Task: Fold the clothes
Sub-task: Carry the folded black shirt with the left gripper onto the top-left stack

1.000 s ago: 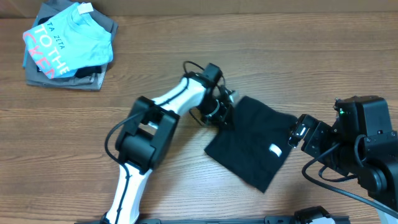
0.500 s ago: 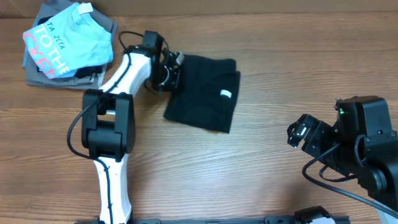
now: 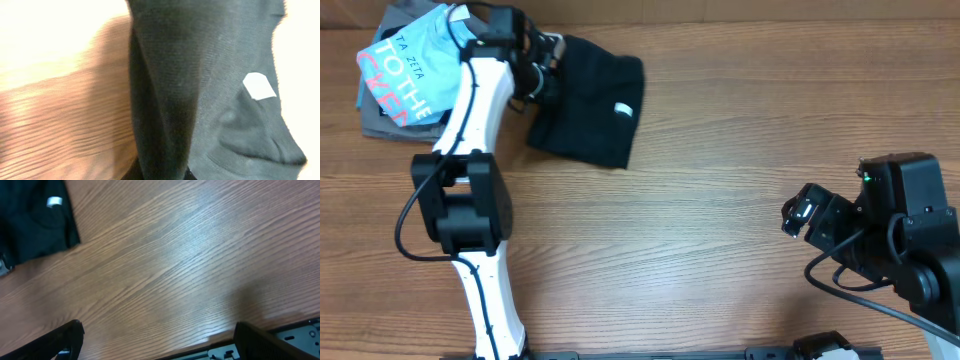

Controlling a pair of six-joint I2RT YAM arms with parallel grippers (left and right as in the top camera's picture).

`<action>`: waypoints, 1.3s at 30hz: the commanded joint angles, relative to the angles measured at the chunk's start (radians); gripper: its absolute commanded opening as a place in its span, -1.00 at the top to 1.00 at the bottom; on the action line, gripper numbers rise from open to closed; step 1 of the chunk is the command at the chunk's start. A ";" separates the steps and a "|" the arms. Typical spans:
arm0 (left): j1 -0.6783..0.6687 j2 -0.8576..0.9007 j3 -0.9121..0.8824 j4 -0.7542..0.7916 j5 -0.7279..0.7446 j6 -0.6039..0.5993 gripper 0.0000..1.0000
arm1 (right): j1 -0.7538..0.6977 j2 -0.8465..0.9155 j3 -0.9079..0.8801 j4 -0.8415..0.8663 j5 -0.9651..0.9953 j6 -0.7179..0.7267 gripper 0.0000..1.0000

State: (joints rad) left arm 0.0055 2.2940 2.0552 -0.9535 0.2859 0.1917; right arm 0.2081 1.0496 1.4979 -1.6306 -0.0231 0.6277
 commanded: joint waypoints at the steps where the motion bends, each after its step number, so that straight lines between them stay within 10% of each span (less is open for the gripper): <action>1: 0.046 0.008 0.114 -0.046 -0.055 0.041 0.92 | -0.003 0.003 0.014 -0.002 -0.016 -0.007 -1.00; 39: 0.509 0.010 0.409 -0.016 0.055 -0.094 0.86 | -0.003 0.011 0.014 -0.048 -0.024 0.027 -1.00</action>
State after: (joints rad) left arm 0.4953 2.2944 2.4504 -1.0061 0.3115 0.1104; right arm 0.2081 1.0595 1.4979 -1.6768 -0.0410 0.6510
